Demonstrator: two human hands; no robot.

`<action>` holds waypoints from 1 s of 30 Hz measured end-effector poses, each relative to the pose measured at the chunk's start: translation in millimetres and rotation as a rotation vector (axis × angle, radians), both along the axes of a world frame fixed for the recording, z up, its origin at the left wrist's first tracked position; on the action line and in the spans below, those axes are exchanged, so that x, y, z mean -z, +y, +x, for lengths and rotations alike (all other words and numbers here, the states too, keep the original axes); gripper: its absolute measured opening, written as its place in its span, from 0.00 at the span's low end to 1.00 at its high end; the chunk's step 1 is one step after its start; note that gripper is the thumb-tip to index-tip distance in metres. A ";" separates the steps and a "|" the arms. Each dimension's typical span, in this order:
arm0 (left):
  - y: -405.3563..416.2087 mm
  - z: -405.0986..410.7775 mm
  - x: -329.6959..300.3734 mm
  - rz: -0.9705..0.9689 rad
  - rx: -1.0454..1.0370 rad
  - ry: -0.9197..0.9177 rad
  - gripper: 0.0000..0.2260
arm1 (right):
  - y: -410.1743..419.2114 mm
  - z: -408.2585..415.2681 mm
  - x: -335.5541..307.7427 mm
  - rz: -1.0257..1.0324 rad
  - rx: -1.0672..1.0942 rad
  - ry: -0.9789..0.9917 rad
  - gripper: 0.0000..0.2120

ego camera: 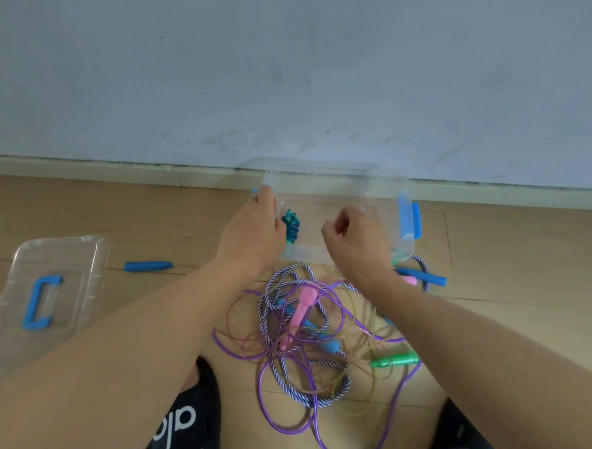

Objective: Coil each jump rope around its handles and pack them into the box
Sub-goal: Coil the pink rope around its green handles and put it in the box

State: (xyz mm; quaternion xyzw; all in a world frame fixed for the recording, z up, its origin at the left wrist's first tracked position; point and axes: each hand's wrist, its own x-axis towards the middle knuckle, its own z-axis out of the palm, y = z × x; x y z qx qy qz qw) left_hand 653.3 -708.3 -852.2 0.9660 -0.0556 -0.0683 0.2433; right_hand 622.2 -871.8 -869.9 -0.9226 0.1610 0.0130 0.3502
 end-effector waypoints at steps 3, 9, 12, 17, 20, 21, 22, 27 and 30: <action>-11.4 -24.3 -4.1 -0.040 0.062 0.113 0.04 | -0.1 -53.1 24.6 -0.082 -0.084 0.186 0.08; -10.5 -55.8 -7.7 0.032 0.219 0.401 0.06 | 14.5 -96.1 84.0 -0.315 -0.276 0.285 0.17; -1.9 -59.9 -10.2 0.093 0.256 0.455 0.07 | 17.6 -96.5 82.0 -0.459 -0.291 0.178 0.12; 0.6 -58.7 -17.5 0.143 0.247 0.510 0.10 | 7.2 -89.7 72.4 -0.255 -0.301 0.232 0.06; -1.2 -59.6 -31.8 0.153 0.328 0.494 0.18 | -2.5 -86.6 42.3 -0.102 -0.294 0.230 0.04; -3.3 -60.3 -39.7 0.157 0.359 0.481 0.22 | -6.9 -82.7 26.6 -0.085 -0.323 0.247 0.04; -5.3 -61.3 -49.1 0.148 0.383 0.476 0.25 | -10.8 -78.3 5.9 -0.048 -0.352 0.278 0.04; -22.8 -64.8 -110.9 -0.072 0.398 0.470 0.26 | -21.8 -53.4 -132.1 0.270 -0.430 0.332 0.06; -30.0 -65.3 -159.3 -0.301 0.399 0.378 0.11 | -24.4 -50.8 -213.3 0.403 -0.365 0.287 0.05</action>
